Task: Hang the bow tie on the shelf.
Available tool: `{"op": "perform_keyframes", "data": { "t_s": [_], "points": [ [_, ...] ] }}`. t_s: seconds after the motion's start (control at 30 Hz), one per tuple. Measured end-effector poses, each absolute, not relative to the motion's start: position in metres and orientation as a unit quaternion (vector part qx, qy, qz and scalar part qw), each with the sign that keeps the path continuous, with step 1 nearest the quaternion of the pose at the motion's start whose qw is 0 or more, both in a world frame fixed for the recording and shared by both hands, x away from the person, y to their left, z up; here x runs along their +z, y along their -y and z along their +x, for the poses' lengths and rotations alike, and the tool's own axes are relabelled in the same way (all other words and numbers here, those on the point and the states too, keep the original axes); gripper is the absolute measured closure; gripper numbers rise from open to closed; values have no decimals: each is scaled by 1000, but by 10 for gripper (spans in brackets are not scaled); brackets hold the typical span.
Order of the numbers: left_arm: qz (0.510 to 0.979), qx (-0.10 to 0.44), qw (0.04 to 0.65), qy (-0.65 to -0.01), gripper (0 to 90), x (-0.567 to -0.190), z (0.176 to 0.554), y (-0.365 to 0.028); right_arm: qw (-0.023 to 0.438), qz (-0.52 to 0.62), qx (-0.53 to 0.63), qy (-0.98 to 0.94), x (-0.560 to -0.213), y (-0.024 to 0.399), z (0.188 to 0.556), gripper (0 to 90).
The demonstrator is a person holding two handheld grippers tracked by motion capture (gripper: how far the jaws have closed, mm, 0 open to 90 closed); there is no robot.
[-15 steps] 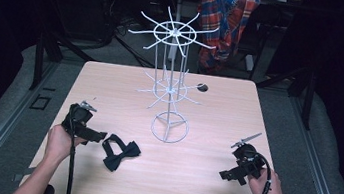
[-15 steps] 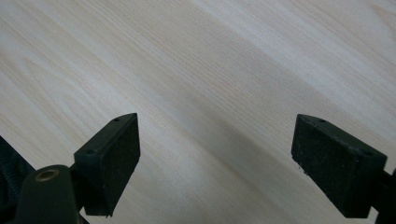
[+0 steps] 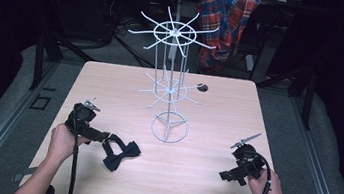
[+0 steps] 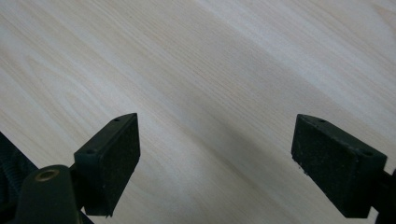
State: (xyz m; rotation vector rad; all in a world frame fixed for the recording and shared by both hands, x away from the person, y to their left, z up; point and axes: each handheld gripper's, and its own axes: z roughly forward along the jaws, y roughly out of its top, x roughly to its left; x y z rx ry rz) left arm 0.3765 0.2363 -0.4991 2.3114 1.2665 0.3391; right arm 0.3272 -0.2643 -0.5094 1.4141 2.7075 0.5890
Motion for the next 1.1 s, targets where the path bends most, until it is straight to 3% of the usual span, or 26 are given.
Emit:
{"op": "perform_keyframes", "data": {
  "t_s": [0.67,0.93,1.1],
  "points": [
    [853,97,214,-466,24,-519,395,-222,10,450,184,-874,-509,265,329,153],
    [858,75,213,-462,302,-527,401,-219,14,446,176,-878,-509,264,329,153],
    [863,62,206,-457,403,-531,402,-218,13,453,184,-872,-510,264,328,153]
  ]
}}
